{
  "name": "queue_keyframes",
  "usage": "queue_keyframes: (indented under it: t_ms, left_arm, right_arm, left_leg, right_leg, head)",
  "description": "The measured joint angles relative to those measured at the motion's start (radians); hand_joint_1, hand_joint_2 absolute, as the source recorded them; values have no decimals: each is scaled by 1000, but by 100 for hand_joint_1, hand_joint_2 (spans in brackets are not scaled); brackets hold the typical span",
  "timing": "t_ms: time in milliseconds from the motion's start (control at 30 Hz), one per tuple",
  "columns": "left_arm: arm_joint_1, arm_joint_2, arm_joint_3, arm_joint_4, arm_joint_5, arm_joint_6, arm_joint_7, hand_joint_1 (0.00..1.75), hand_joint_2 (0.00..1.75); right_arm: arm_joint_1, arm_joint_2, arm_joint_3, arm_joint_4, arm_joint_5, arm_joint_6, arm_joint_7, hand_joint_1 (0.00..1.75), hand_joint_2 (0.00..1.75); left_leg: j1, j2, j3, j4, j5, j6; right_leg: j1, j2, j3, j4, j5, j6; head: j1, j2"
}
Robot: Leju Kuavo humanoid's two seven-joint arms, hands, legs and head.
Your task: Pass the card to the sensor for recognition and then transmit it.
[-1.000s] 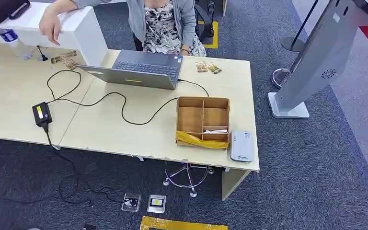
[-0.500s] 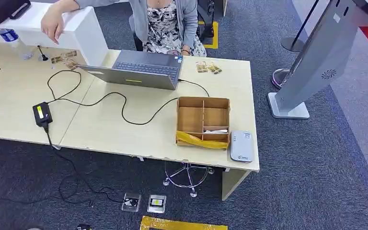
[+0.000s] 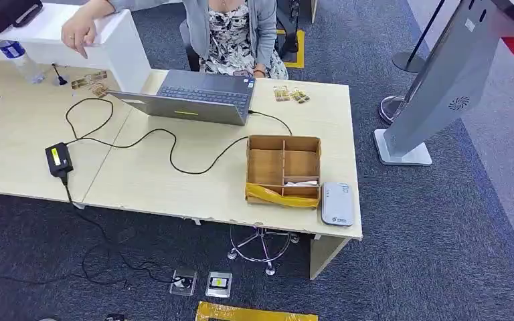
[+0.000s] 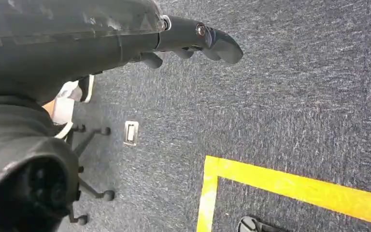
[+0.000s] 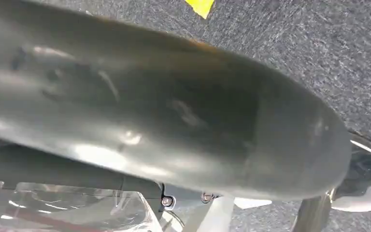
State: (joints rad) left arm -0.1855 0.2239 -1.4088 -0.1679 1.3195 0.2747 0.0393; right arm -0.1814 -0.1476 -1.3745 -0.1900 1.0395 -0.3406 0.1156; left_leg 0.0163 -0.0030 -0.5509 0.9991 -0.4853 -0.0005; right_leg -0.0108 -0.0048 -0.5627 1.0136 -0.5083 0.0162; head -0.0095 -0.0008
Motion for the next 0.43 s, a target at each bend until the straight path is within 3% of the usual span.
queue_keyframes:
  t_ms: [433]
  left_arm:
    - [0, 3, -1, 0, -41, -43, 0, 0, 0]
  right_arm:
    - [0, 17, -24, 5, -15, -27, 17, 0, 0]
  left_leg:
    - [0, 0, 0, 0, 0, 0]
  right_leg:
    - [0, 0, 0, 0, 0, 0]
  head:
    - [0, 0]
